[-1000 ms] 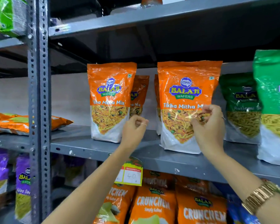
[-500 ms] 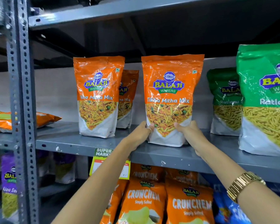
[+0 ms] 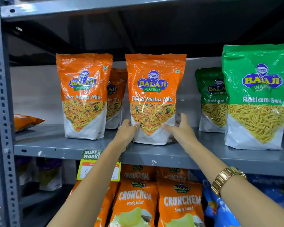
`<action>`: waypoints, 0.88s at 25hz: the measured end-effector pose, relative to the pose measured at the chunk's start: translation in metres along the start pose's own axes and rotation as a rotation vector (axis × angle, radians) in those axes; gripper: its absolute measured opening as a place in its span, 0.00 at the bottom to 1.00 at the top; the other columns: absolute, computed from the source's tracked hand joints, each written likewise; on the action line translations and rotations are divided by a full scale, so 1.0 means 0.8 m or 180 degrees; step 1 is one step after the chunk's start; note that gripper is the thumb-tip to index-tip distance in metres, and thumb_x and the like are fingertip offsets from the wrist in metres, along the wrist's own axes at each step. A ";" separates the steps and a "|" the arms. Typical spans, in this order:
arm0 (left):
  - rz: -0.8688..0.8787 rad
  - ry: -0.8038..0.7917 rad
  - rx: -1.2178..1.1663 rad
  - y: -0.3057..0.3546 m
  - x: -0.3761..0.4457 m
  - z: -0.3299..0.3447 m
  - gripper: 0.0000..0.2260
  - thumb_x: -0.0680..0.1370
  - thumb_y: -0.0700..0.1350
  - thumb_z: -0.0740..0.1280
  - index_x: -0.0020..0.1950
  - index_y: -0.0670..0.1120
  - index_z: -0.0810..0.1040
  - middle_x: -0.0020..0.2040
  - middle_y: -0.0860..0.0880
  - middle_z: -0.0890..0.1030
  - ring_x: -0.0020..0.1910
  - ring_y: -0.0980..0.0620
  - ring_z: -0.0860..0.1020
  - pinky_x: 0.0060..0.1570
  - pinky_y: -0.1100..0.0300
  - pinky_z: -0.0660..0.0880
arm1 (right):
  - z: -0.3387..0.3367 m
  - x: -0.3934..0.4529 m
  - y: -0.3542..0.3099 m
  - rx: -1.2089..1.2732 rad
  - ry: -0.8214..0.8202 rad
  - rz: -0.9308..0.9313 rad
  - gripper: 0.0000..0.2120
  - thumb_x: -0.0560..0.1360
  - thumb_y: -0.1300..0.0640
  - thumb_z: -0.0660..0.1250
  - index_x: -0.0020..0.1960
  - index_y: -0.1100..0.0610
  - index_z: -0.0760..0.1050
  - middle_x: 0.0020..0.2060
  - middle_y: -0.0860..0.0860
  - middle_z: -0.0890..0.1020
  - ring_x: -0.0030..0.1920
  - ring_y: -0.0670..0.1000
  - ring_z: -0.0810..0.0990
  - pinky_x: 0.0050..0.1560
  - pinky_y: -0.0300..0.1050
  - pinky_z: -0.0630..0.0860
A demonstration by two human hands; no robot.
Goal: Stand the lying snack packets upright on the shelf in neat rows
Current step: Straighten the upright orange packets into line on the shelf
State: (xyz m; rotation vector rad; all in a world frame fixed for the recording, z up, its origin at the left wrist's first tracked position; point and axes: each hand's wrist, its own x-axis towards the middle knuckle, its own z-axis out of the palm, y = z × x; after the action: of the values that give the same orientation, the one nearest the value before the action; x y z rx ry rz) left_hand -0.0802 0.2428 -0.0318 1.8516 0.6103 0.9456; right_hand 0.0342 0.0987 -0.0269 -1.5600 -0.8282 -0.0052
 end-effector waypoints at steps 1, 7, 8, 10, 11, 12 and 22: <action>0.0136 0.0258 -0.0108 0.001 -0.004 -0.001 0.17 0.76 0.51 0.62 0.61 0.43 0.68 0.55 0.46 0.73 0.52 0.46 0.73 0.46 0.56 0.66 | -0.004 -0.003 -0.003 0.0011 0.0413 -0.0219 0.31 0.69 0.53 0.70 0.67 0.55 0.61 0.64 0.54 0.72 0.61 0.55 0.73 0.53 0.47 0.70; 0.2144 0.1365 0.0394 0.015 -0.055 0.003 0.11 0.72 0.41 0.66 0.54 0.41 0.74 0.47 0.49 0.75 0.46 0.52 0.72 0.43 0.67 0.65 | -0.037 -0.035 -0.014 0.0182 0.2163 -0.1364 0.10 0.69 0.65 0.64 0.50 0.57 0.71 0.45 0.50 0.76 0.42 0.55 0.77 0.42 0.41 0.71; 0.2253 0.1241 0.0483 0.020 -0.060 0.010 0.10 0.72 0.40 0.65 0.52 0.41 0.74 0.45 0.48 0.75 0.44 0.52 0.72 0.42 0.67 0.64 | -0.050 -0.038 -0.012 0.0099 0.2363 -0.1469 0.10 0.69 0.66 0.63 0.50 0.60 0.71 0.45 0.51 0.75 0.41 0.55 0.75 0.41 0.39 0.69; 0.2238 0.0914 0.0593 0.033 -0.067 0.029 0.08 0.71 0.39 0.64 0.50 0.42 0.75 0.43 0.47 0.77 0.43 0.51 0.73 0.40 0.64 0.66 | -0.084 -0.041 -0.010 -0.0141 0.2746 -0.1643 0.10 0.67 0.67 0.62 0.48 0.63 0.72 0.44 0.52 0.74 0.39 0.55 0.71 0.40 0.38 0.66; 0.2212 0.0766 0.0570 0.040 -0.071 0.041 0.08 0.70 0.38 0.64 0.49 0.43 0.74 0.42 0.46 0.78 0.42 0.49 0.74 0.41 0.61 0.68 | -0.105 -0.042 -0.008 -0.0247 0.2912 -0.1698 0.10 0.66 0.67 0.62 0.48 0.63 0.72 0.43 0.51 0.73 0.39 0.54 0.70 0.40 0.39 0.65; 0.2196 0.0653 0.0492 0.048 -0.073 0.055 0.08 0.70 0.38 0.63 0.48 0.43 0.74 0.42 0.45 0.78 0.41 0.48 0.75 0.41 0.58 0.70 | -0.126 -0.042 -0.006 -0.0289 0.3048 -0.1709 0.11 0.66 0.66 0.61 0.48 0.62 0.72 0.42 0.50 0.73 0.37 0.53 0.69 0.40 0.40 0.65; 0.0900 -0.0517 -0.0023 0.101 -0.088 0.239 0.20 0.72 0.51 0.67 0.61 0.44 0.70 0.52 0.49 0.74 0.48 0.53 0.72 0.40 0.67 0.66 | -0.318 -0.004 0.073 -0.0341 0.1602 0.0176 0.29 0.72 0.45 0.64 0.67 0.58 0.64 0.66 0.57 0.72 0.64 0.58 0.70 0.56 0.48 0.65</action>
State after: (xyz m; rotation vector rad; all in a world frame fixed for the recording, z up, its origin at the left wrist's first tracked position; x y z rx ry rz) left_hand 0.0361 0.0572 -0.0344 2.0192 0.2495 0.9632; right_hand 0.1768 -0.1199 -0.0295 -1.5854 -0.3914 -0.3923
